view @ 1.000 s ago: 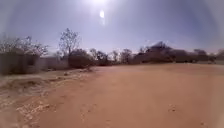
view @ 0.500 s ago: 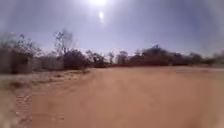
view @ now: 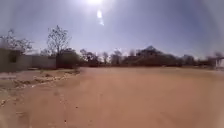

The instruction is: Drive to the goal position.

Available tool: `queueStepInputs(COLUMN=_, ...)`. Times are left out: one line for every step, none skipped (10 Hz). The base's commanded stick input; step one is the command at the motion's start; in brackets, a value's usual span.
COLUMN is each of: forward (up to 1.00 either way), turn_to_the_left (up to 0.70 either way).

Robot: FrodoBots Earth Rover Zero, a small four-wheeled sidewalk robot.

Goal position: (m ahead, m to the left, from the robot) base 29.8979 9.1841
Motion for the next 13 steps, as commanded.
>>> queueStepInputs(forward=0.85, turn_to_the_left=0.00)
queueStepInputs(forward=0.85, turn_to_the_left=0.00)
queueStepInputs(forward=0.85, turn_to_the_left=0.00)
queueStepInputs(forward=0.85, turn_to_the_left=0.00)
queueStepInputs(forward=0.85, turn_to_the_left=0.00)
queueStepInputs(forward=0.85, turn_to_the_left=0.00)
queueStepInputs(forward=0.85, turn_to_the_left=0.00)
queueStepInputs(forward=0.85, turn_to_the_left=0.00)
queueStepInputs(forward=0.85, turn_to_the_left=0.00)
queueStepInputs(forward=0.85, turn_to_the_left=0.00)
queueStepInputs(forward=0.85, turn_to_the_left=0.00)
queueStepInputs(forward=0.85, turn_to_the_left=0.00)
queueStepInputs(forward=0.85, turn_to_the_left=0.00)
